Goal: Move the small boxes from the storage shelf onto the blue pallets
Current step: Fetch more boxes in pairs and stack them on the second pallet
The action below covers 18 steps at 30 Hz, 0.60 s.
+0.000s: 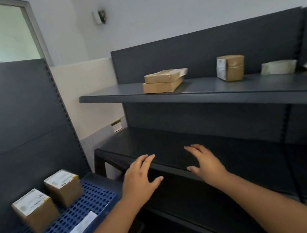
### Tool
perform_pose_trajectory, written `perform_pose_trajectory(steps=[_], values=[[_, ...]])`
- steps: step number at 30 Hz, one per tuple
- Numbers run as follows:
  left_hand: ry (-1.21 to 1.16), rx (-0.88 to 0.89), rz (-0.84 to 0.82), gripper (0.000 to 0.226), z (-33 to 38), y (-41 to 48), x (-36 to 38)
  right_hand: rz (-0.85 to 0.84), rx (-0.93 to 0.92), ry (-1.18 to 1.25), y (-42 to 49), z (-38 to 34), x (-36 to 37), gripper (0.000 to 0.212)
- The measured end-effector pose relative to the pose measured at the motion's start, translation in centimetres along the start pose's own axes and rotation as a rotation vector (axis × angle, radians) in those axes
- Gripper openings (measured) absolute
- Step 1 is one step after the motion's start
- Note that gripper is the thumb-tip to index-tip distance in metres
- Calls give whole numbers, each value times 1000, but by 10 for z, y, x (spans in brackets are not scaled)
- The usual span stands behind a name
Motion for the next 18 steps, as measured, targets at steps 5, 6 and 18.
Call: perform_pose_trajectory(steps=[5, 6, 18], values=[[-61, 148, -25, 75, 106, 12, 33, 86, 150, -82, -64, 67, -75, 71], [-80, 173, -42, 75, 129, 11, 43, 100, 176, -102, -80, 81, -90, 71], [-279, 425, -234, 75, 417, -41, 148, 191, 521, -344, -295, 231, -272, 64]])
Point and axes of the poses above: each hand's wrist, its own y-axis towards the middle knuckle, its own x-axis out of the palm, z = x × y, the point moved 3 cm from there along y, towards the middle knuckle, and after that the axes turned 7 degrees about -x, right-handed, at the moved point
